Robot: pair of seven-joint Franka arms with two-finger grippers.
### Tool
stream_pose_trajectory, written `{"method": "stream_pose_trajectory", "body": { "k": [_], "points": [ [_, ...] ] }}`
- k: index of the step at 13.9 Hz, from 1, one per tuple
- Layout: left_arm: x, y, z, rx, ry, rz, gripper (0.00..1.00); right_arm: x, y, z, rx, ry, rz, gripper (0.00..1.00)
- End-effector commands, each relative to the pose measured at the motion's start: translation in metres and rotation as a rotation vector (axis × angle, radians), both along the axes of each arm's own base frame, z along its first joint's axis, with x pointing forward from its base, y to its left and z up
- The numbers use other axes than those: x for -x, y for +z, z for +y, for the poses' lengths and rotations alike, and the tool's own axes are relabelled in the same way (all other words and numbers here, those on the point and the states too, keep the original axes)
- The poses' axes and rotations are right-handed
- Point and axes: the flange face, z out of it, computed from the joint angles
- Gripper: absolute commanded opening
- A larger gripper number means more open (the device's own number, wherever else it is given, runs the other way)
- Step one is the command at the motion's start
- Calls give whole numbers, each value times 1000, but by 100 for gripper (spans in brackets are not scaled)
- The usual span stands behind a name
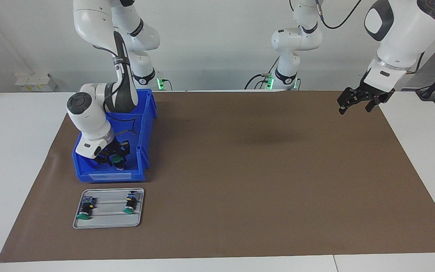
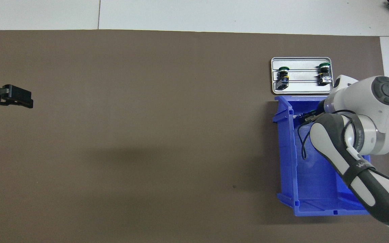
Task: Place and press button with both arms
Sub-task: 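Open the right gripper to drop the button into the blue bin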
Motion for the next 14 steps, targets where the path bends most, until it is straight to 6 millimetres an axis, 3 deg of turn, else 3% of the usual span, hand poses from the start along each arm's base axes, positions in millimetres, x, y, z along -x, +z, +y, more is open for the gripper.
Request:
{"method": "stream_pose_trajectory", "body": {
  "k": [1,9,14],
  "points": [
    [9,2,2,-2,1,3,100,0,18,1,-17,-98,-30,97],
    [9,2,2,-2,1,3,100,20,119,2,-42,-448,-133,100],
    [9,2,2,-2,1,3,100,12,213,1,-40,-487,-114,100]
  ]
}}
